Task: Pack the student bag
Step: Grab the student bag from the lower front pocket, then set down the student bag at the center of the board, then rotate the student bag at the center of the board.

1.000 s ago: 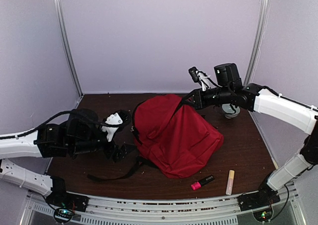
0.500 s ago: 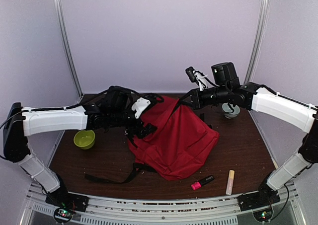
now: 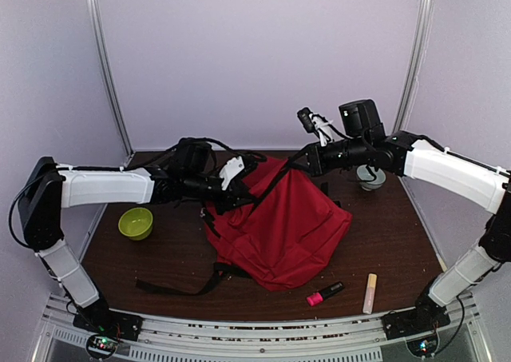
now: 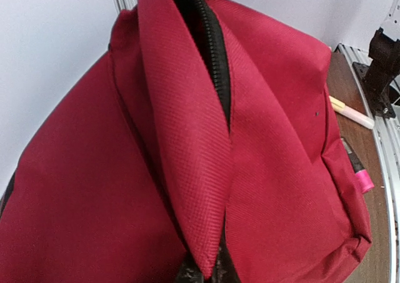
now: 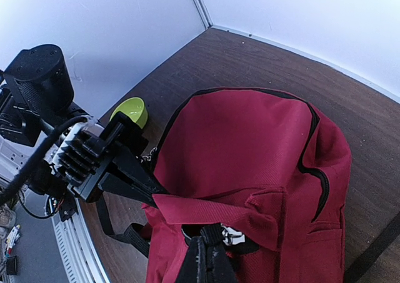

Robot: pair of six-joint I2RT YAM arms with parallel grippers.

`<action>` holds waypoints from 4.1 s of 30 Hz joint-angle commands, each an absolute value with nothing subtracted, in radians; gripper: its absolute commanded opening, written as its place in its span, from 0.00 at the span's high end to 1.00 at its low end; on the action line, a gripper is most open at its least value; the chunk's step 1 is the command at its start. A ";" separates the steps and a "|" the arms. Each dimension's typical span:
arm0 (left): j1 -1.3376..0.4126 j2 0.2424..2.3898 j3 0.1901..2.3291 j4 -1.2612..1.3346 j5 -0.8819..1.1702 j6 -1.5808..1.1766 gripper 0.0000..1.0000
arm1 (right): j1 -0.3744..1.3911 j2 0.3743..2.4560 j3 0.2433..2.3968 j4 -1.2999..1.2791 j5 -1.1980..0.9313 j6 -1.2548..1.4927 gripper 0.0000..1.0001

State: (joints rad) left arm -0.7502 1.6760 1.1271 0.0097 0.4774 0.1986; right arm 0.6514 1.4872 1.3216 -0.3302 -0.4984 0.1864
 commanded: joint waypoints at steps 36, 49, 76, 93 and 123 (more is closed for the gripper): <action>-0.956 1.423 1.349 -0.172 -0.319 0.304 1.00 | 0.747 1.543 1.295 0.089 -0.855 0.316 0.54; -0.950 1.444 1.348 -0.154 -0.268 0.285 1.00 | 0.764 1.725 1.393 -0.198 -0.746 0.011 0.50; -0.847 1.421 1.236 -0.218 -0.275 -0.083 1.00 | 0.773 1.187 1.039 -0.399 -0.382 0.292 0.47; -0.646 1.422 0.894 -0.085 -0.176 -0.267 1.00 | 1.046 1.134 0.611 -0.608 0.030 0.669 0.51; -0.304 1.495 1.068 -0.409 0.079 -0.096 0.23 | 1.053 1.789 1.252 -0.406 0.158 0.388 0.49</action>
State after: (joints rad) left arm -0.3286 1.4117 1.0283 -0.2962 0.0586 -0.1623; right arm 1.0943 1.7813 1.2213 -0.4126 -0.0277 0.3950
